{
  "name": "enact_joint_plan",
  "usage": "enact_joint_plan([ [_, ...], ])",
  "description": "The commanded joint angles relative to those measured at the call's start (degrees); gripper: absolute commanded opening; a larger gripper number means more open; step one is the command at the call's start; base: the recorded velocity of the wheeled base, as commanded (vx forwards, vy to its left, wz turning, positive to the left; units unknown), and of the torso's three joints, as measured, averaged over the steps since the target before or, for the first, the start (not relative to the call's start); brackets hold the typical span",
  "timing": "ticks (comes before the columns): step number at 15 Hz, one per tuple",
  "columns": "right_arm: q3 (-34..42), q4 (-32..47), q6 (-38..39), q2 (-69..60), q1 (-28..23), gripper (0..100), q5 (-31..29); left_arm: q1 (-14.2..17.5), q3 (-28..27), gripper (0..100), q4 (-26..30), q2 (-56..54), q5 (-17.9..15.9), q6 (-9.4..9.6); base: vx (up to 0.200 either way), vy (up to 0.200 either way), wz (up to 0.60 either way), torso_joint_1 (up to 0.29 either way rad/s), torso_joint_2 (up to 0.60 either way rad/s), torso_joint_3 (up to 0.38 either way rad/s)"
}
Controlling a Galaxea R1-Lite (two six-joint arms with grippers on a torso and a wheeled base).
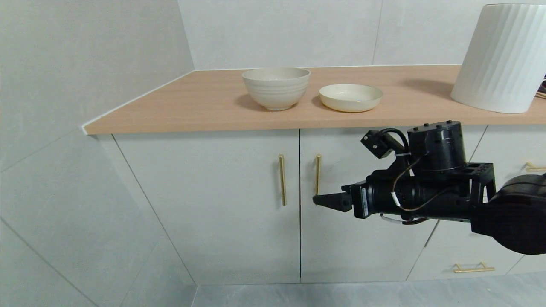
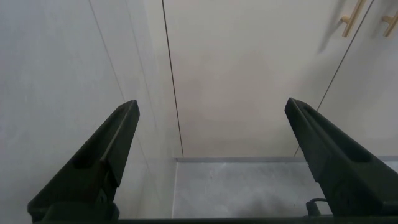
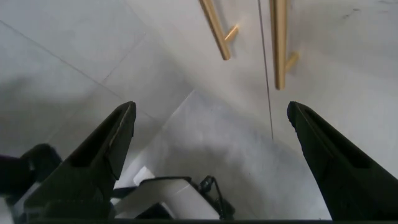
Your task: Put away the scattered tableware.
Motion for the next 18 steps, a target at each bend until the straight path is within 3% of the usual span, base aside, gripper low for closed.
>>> enact_joint_plan([
  [1, -0.11, -1.89, 0.06, 3.52, 0.16, 100, 0.01, 0.0, 0.0, 100, 0.02, 0.09, 0.04, 0.02, 0.0, 0.0, 0.0, 0.0, 0.0, 0.0],
  [7, -0.81, -16.84, 2.34, 11.43, -0.11, 100, -0.08, 0.0, 0.0, 100, 0.02, 0.09, -0.05, 0.02, 0.0, 0.0, 0.0, 0.0, 0.0, 0.0],
  [14, -1.96, -24.75, 4.81, 17.05, -0.2, 100, -0.08, 0.0, 0.0, 100, 0.02, 0.09, 0.04, -0.16, 0.0, 0.0, 0.0, 0.0, 0.0, 0.0],
  [18, -1.96, -25.36, 5.07, 17.58, -0.2, 100, 0.01, 0.0, 0.0, 100, 0.02, 0.09, 0.04, -0.24, 0.0, 0.0, 0.0, 0.0, 0.0, 0.0],
])
